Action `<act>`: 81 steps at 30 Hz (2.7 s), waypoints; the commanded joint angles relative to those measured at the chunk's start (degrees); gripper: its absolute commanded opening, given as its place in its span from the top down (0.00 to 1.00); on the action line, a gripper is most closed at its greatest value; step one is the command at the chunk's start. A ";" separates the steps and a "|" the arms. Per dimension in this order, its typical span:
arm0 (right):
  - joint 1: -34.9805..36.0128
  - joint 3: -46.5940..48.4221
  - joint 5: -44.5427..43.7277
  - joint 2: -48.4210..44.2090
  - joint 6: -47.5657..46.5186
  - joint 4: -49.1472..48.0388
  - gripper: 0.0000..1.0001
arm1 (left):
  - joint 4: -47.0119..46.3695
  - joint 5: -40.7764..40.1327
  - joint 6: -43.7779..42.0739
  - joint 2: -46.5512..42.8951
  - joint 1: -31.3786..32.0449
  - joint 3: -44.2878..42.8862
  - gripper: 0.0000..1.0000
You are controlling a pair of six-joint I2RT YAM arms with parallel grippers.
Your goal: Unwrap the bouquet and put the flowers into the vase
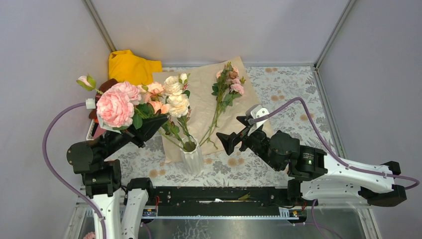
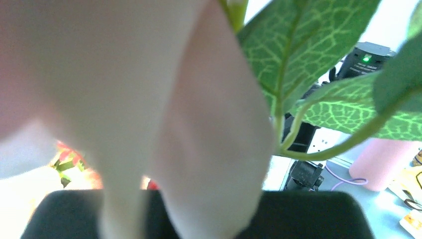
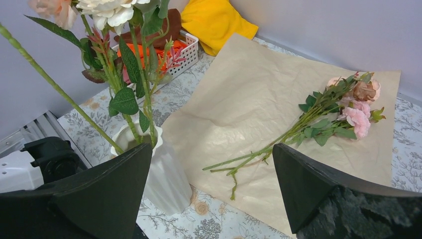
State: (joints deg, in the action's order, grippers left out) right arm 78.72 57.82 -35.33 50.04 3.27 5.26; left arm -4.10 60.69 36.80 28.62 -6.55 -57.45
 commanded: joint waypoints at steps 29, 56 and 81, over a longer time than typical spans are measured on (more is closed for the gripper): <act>0.21 -2.31 -1.80 -3.26 -0.10 -2.36 0.00 | 10.48 -1.42 -3.33 -3.28 -0.55 -2.67 0.18; -31.43 7.27 16.43 17.41 23.38 10.97 0.00 | 37.51 -45.16 -5.93 -1.40 -2.15 -27.69 0.19; -46.96 56.33 28.90 81.96 19.57 20.46 0.23 | 33.71 -45.22 -8.48 -2.68 -2.23 -10.75 0.18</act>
State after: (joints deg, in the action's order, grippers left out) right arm 31.97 106.78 -4.58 129.03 24.27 21.96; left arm 33.65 16.12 30.04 25.71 -8.36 -69.67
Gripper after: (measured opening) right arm 0.791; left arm 0.819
